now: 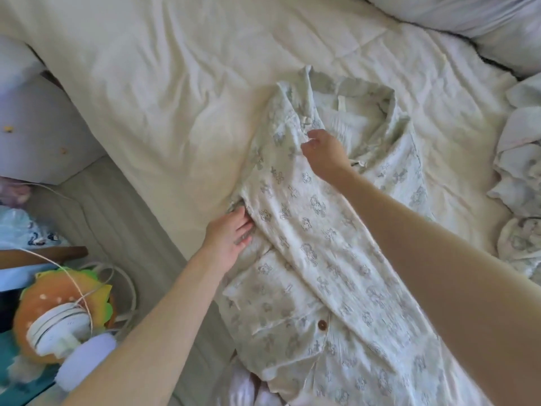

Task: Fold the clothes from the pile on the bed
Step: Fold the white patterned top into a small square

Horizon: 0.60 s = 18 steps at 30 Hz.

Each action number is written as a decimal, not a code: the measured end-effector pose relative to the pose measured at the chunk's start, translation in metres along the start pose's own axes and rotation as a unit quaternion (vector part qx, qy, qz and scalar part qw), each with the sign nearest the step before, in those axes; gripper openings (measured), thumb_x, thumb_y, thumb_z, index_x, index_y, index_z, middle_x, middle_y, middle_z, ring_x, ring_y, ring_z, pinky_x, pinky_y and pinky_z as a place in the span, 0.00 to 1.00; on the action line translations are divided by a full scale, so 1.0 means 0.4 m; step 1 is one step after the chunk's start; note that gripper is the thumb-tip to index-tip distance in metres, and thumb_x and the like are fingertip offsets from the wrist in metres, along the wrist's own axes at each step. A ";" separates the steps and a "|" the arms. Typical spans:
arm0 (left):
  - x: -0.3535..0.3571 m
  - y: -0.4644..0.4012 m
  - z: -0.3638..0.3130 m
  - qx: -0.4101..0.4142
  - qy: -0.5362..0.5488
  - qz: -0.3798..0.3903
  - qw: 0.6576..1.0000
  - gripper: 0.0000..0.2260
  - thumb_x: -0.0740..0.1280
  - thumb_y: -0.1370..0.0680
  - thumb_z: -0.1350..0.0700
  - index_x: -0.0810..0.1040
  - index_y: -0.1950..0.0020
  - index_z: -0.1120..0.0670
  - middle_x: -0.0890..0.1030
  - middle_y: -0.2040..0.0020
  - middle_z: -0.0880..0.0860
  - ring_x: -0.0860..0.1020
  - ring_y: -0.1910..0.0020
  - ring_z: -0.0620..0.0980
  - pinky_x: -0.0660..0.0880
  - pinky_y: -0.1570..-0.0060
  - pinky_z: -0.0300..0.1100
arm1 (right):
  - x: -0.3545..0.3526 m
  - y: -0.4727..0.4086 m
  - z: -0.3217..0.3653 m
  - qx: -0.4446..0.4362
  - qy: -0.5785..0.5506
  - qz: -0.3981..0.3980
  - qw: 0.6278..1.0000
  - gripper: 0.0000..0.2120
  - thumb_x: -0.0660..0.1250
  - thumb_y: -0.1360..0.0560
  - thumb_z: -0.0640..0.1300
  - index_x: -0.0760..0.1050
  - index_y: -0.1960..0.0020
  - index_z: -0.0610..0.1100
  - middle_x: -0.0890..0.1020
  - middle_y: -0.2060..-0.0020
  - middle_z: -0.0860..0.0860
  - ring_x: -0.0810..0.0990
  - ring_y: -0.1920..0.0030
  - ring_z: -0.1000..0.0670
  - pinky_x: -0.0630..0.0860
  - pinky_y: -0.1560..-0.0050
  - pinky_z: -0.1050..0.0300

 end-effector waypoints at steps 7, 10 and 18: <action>-0.010 -0.025 0.015 -0.087 0.097 -0.023 0.991 0.03 0.69 0.25 0.57 0.78 0.54 0.54 0.81 0.57 0.48 0.78 0.54 0.47 0.69 0.47 0.46 | 0.039 -0.142 0.021 0.114 -0.058 -0.030 0.991 0.16 0.61 0.25 0.43 0.64 0.71 0.47 0.65 0.78 0.54 0.66 0.74 0.51 0.63 0.65 0.58; -0.042 -0.027 0.010 -0.084 0.049 -0.054 0.994 0.06 0.71 0.26 0.55 0.79 0.52 0.54 0.80 0.58 0.48 0.78 0.56 0.47 0.70 0.53 0.44 | 0.044 -0.163 0.057 0.112 -0.097 -0.011 0.989 0.16 0.66 0.28 0.41 0.64 0.71 0.47 0.66 0.76 0.53 0.65 0.74 0.53 0.62 0.71 0.60; -0.018 -0.040 -0.027 -0.120 0.145 -0.030 0.982 0.02 0.70 0.26 0.57 0.78 0.57 0.53 0.82 0.60 0.50 0.76 0.59 0.47 0.69 0.58 0.41 | 0.056 -0.208 0.149 0.067 -0.117 0.025 0.991 0.09 0.73 0.29 0.48 0.79 0.57 0.41 0.78 0.66 0.49 0.74 0.71 0.52 0.72 0.71 0.63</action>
Point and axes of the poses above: each hand's wrist, its own y-axis away from the middle knuckle, its own x-axis out of the palm, z = x × y, the point moved 10 cm from there along -y, towards the middle knuckle
